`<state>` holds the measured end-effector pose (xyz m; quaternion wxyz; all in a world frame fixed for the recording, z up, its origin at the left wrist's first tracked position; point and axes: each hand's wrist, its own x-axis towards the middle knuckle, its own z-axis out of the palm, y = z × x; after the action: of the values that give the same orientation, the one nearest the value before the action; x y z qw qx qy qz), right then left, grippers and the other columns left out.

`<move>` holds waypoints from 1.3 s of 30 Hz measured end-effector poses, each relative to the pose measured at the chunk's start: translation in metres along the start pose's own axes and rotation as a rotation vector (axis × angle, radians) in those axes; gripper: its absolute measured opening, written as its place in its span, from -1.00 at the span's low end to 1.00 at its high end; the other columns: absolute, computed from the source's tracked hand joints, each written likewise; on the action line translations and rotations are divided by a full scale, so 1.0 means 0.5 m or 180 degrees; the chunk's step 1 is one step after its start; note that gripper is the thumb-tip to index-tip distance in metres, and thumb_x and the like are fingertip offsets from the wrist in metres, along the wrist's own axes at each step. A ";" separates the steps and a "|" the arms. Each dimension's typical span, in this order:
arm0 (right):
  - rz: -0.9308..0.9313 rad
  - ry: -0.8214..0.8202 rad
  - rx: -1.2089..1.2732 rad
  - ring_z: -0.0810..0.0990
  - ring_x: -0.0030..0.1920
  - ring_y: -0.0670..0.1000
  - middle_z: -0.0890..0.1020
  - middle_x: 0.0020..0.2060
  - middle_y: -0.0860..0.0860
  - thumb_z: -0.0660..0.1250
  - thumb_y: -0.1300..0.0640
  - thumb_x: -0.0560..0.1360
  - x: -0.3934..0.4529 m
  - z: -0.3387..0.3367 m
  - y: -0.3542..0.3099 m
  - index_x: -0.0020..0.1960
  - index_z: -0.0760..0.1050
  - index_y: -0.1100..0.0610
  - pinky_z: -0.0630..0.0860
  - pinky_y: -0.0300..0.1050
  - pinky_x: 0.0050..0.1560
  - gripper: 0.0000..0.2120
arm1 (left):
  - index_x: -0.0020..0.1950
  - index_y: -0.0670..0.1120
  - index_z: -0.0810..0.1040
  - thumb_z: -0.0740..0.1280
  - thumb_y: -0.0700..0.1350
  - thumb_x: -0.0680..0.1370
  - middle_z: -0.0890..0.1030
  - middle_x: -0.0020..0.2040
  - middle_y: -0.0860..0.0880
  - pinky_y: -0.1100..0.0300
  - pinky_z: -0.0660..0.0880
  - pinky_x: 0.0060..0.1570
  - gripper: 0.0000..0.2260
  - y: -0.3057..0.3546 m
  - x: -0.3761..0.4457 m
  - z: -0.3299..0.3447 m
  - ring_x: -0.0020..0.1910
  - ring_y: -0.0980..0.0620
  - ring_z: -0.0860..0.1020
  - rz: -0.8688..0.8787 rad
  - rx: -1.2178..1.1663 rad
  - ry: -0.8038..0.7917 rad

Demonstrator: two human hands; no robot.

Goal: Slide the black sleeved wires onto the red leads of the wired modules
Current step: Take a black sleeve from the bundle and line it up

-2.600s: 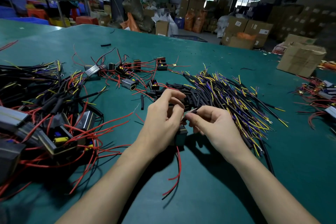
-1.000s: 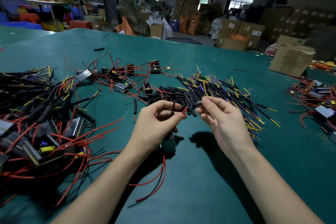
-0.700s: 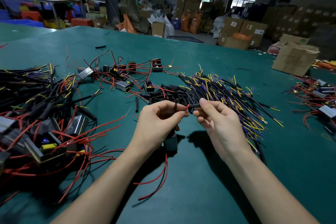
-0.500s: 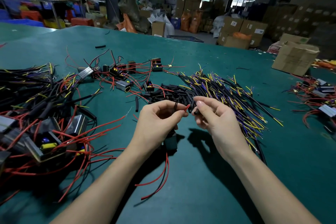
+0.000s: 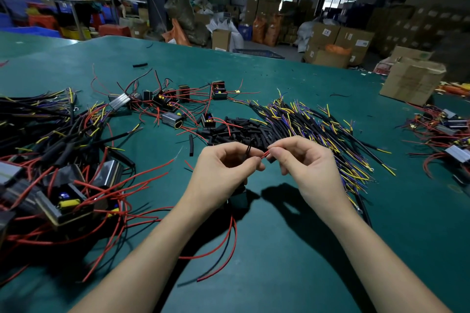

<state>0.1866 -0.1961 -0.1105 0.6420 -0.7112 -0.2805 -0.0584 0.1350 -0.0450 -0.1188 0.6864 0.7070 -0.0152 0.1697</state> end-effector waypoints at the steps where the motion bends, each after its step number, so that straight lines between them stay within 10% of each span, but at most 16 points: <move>1: -0.0037 -0.0009 -0.0057 0.44 -0.40 -0.11 0.65 -0.33 -0.03 0.37 0.31 0.49 0.001 -0.004 -0.001 -0.16 0.61 0.16 0.43 -0.31 -0.30 -0.89 | -0.15 -0.08 0.66 0.38 -0.29 0.49 0.68 -0.31 -0.03 0.38 0.33 -0.50 -0.86 0.000 0.000 -0.001 -0.53 0.17 0.38 0.0026 0.0036 -0.0054; 7: -0.0049 -0.0096 -0.0266 0.43 -0.40 -0.07 0.60 -0.32 0.15 0.36 0.28 0.50 0.005 -0.015 0.006 -0.21 0.58 0.12 0.42 -0.24 -0.31 -0.86 | -0.15 -0.07 0.67 0.50 -0.20 0.41 0.66 -0.27 -0.15 0.22 0.42 -0.28 -0.93 0.003 -0.002 0.000 -0.35 0.09 0.49 0.0345 0.0522 -0.0164; 15: -0.0498 -0.0024 -0.0740 0.43 -0.42 0.02 0.59 -0.37 0.03 0.35 0.19 0.46 0.005 -0.017 0.015 -0.23 0.57 0.05 0.40 -0.05 -0.36 -0.89 | -0.23 -0.10 0.64 0.41 -0.21 0.49 0.56 -0.49 0.01 0.37 0.35 -0.49 -0.89 0.009 -0.008 -0.003 -0.53 0.14 0.42 0.0210 0.0564 -0.0144; 20: -0.1338 0.0004 -0.1365 0.51 -0.33 -0.26 0.62 -0.30 -0.10 0.39 0.36 0.44 0.008 -0.018 0.009 -0.20 0.62 0.19 0.39 -0.41 -0.23 -0.89 | -0.28 -0.04 0.62 0.40 -0.17 0.51 0.52 -0.50 0.03 0.43 0.30 -0.51 -0.84 0.012 -0.003 -0.010 -0.55 0.18 0.40 -0.0360 0.0107 -0.0267; 27: -0.0036 0.0481 0.0354 0.52 -0.45 -0.03 0.65 -0.35 0.12 0.36 0.37 0.46 0.010 -0.025 0.006 -0.11 0.58 0.23 0.39 -0.28 -0.44 -0.93 | -0.25 -0.09 0.64 0.42 -0.20 0.49 0.52 -0.52 0.04 0.43 0.31 -0.50 -0.88 0.006 0.000 -0.008 -0.55 0.18 0.39 -0.0248 0.0178 0.0085; 39: 0.0606 0.0625 0.0732 0.39 -0.58 -0.10 0.61 -0.48 0.04 0.40 0.17 0.46 0.009 0.000 -0.005 -0.28 0.51 0.16 0.31 -0.36 -0.51 -0.84 | -0.27 -0.07 0.64 0.42 -0.22 0.48 0.52 -0.52 0.02 0.40 0.30 -0.52 -0.87 0.006 -0.002 0.001 -0.55 0.15 0.38 -0.0126 0.0269 0.0023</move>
<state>0.1893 -0.1944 -0.1061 0.7460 -0.6473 -0.1526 -0.0341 0.1332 -0.0458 -0.1160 0.6592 0.7349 0.0085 0.1592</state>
